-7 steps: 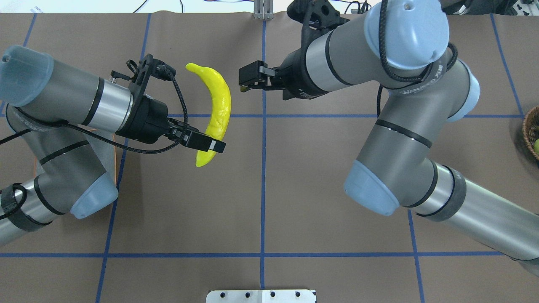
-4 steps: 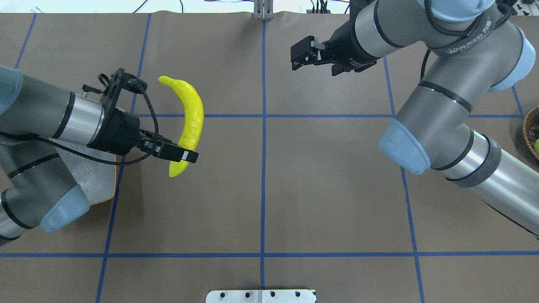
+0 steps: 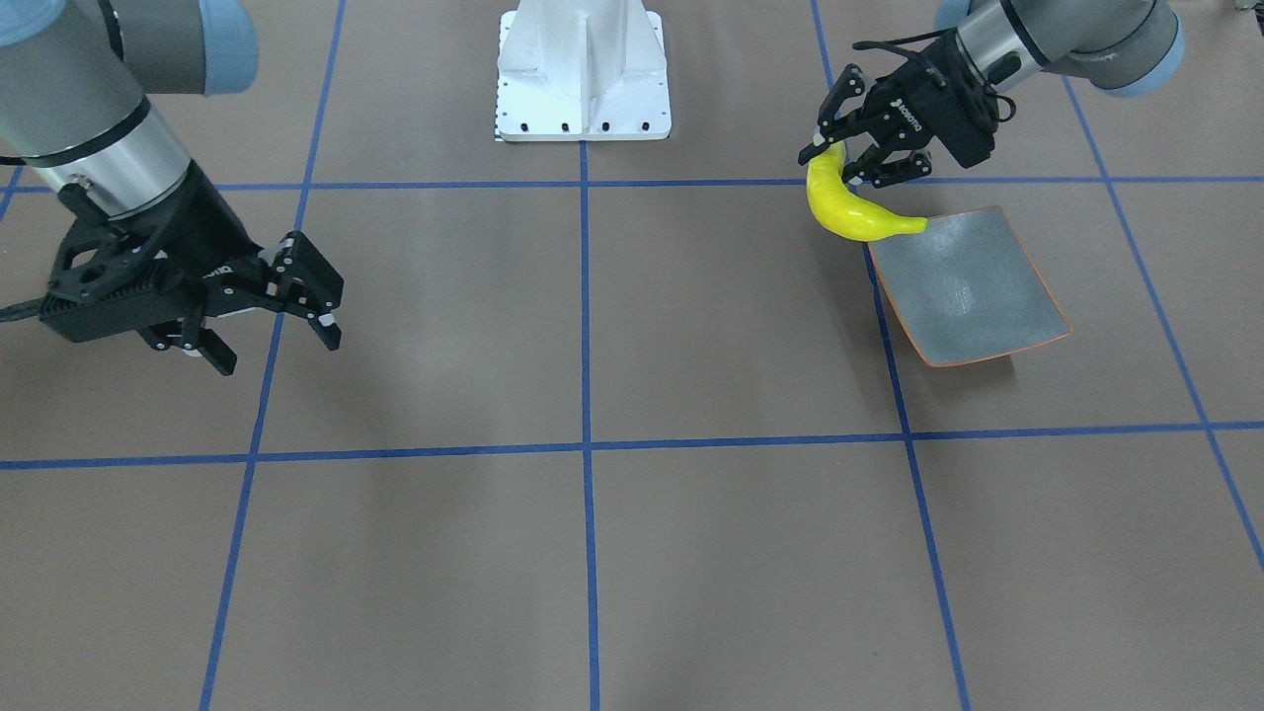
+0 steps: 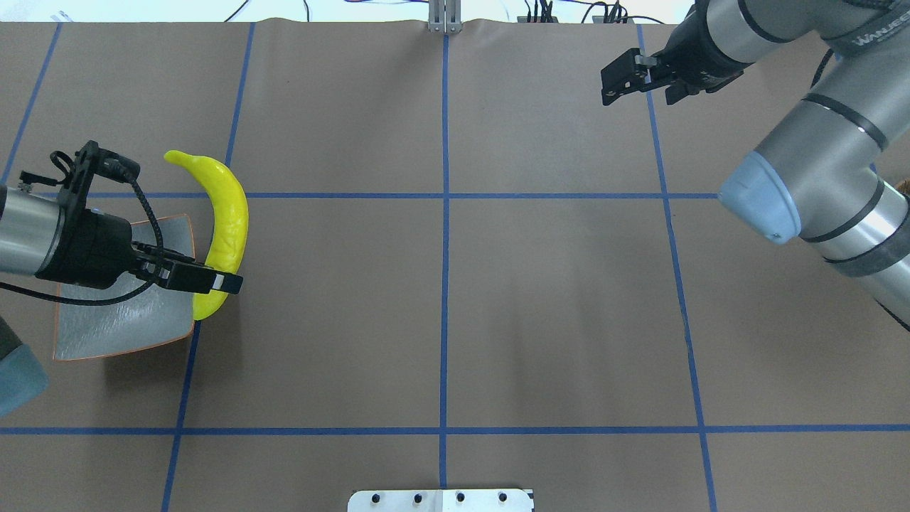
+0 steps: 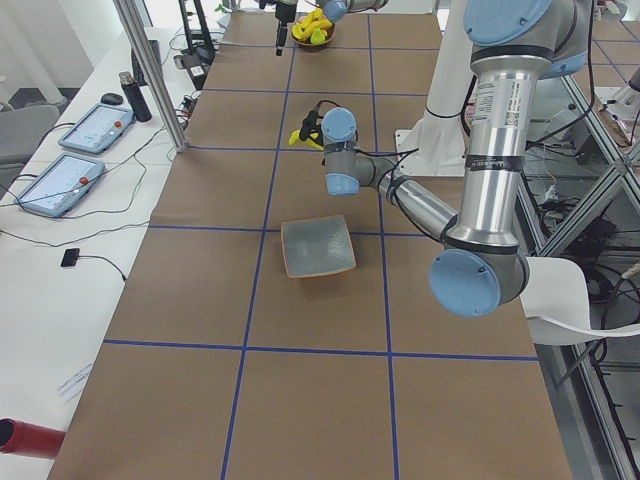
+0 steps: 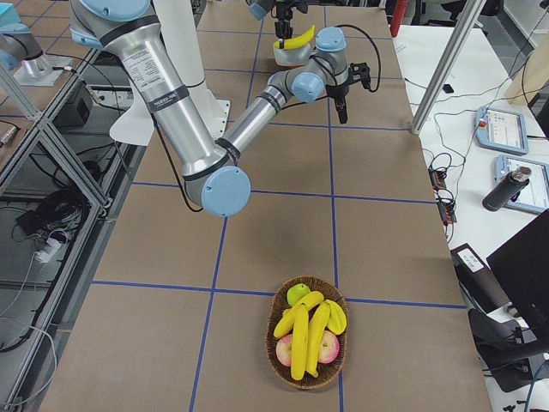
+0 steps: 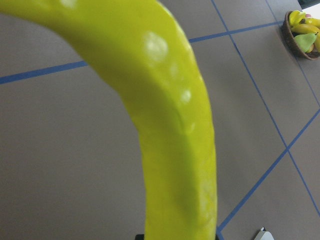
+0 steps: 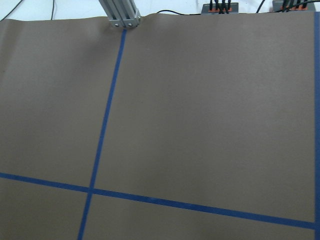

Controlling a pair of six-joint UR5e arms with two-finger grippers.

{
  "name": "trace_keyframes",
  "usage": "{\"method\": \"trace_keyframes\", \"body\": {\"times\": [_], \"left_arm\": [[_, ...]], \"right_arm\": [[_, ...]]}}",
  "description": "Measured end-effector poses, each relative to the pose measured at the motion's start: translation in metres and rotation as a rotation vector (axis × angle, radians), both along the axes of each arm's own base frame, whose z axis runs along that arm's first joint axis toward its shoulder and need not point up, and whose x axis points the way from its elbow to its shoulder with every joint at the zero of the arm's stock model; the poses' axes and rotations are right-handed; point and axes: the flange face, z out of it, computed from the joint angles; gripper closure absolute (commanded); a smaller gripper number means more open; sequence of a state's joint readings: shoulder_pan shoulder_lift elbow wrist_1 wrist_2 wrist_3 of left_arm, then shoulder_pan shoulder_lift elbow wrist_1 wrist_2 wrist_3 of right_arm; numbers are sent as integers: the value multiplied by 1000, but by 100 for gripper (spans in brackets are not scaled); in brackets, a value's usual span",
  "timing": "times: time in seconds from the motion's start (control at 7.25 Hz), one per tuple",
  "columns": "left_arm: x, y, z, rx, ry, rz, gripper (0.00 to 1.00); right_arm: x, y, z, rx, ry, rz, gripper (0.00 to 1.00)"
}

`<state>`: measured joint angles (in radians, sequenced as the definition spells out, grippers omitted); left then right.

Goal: Transfer all bananas from basket to plate

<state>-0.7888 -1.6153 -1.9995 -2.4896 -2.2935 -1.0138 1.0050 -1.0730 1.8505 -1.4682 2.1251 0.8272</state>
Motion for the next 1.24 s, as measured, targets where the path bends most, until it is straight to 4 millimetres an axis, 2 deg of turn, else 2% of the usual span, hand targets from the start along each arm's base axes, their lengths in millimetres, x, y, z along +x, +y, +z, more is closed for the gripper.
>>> {"method": "trace_keyframes", "body": {"times": [0.41, 0.69, 0.83, 1.1, 1.24], "left_arm": [[-29, 12, 63, -86, -101, -37, 100], [-40, 29, 106, -146, -178, -30, 100], [-41, 33, 123, -183, -214, -26, 100], [-32, 24, 139, -243, -272, -34, 100], [-20, 9, 146, -261, -304, -56, 87]], "right_arm": [[67, -10, 65, 55, 71, -60, 0], [122, -8, 114, 95, 108, -116, 0], [140, -6, 128, 103, 112, -131, 0], [152, -3, 140, 101, 115, -138, 0], [154, -2, 144, 96, 116, -138, 0]]}}
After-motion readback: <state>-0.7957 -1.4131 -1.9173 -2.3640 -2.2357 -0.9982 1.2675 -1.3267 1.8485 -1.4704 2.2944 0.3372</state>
